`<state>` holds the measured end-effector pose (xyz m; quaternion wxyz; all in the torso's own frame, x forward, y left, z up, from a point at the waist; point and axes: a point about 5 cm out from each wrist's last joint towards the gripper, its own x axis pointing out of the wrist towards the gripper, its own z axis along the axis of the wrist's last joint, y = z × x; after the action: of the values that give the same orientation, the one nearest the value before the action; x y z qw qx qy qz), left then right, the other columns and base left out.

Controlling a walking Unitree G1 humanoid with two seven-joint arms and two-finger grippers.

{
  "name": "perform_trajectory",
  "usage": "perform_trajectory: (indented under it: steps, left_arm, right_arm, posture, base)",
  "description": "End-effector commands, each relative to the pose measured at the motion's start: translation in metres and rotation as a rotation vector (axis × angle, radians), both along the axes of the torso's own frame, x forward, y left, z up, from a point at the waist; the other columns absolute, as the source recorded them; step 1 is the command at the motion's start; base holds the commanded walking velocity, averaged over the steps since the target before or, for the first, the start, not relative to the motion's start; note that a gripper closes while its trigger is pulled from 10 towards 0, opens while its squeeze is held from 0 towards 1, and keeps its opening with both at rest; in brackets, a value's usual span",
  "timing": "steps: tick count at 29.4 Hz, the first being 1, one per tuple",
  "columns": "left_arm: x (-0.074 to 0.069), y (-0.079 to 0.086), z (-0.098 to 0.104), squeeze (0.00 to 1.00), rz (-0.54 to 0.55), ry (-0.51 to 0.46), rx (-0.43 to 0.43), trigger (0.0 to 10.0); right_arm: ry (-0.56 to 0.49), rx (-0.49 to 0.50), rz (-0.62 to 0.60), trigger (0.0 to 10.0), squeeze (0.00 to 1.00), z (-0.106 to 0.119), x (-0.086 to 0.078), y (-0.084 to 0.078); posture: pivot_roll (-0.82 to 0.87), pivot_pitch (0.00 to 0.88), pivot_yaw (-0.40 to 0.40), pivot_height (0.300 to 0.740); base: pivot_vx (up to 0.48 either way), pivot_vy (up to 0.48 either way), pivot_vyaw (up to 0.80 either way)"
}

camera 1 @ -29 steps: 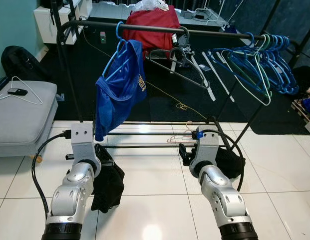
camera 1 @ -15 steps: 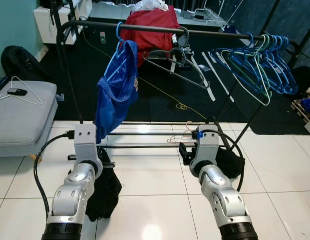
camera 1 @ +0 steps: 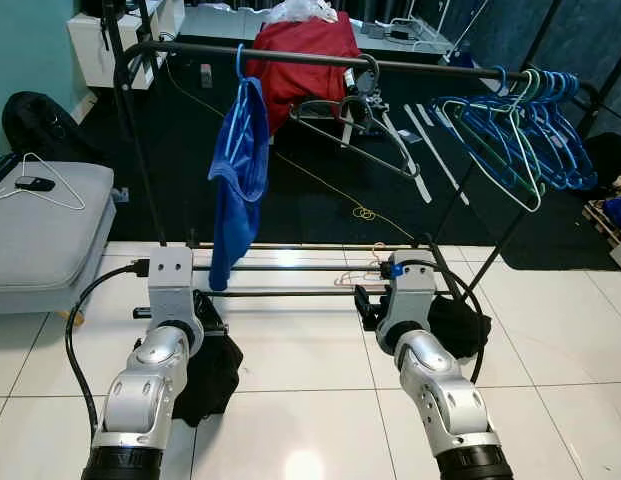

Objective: Hang hanger

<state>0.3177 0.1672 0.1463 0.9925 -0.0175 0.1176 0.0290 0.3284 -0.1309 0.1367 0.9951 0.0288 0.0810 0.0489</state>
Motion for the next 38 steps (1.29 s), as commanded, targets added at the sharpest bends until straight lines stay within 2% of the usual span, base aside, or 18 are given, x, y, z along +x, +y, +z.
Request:
perform_trajectory:
  steps: [1,8,20,38]
  left_arm:
    - [-0.0033,-0.0009,0.0033,0.0,0.004,0.001,-0.029,10.0]
    - [-0.0011,-0.0034,0.0048,0.0,-0.022,0.02,-0.027,10.0]
    - [-0.0028,-0.0027,0.0046,0.0,-0.006,0.029,-0.052,10.0]
    - [-0.0013,-0.0013,0.0034,0.0,0.008,0.045,-0.043,10.0]
  right_arm:
    - [0.024,0.007,-0.009,10.0,0.0,-0.007,-0.0028,-0.0016]
    - [0.036,0.021,-0.012,10.0,0.0,-0.0075,-0.0029,-0.0027]
    - [0.044,0.035,-0.012,10.0,0.0,-0.0069,-0.0036,-0.0028]
    - [0.042,0.033,-0.016,10.0,0.0,-0.006,-0.0025,-0.0039]
  posture:
    - [0.06,0.152,-0.082,0.74]
    - [0.06,0.164,-0.078,0.74]
    - [0.06,0.162,-0.084,0.74]
    - [0.05,0.176,-0.084,0.74]
  base:
    - [0.0,0.0,0.0]
    - [0.0,0.0,0.0]
    - [0.0,0.0,0.0]
    - [0.0,0.0,0.0]
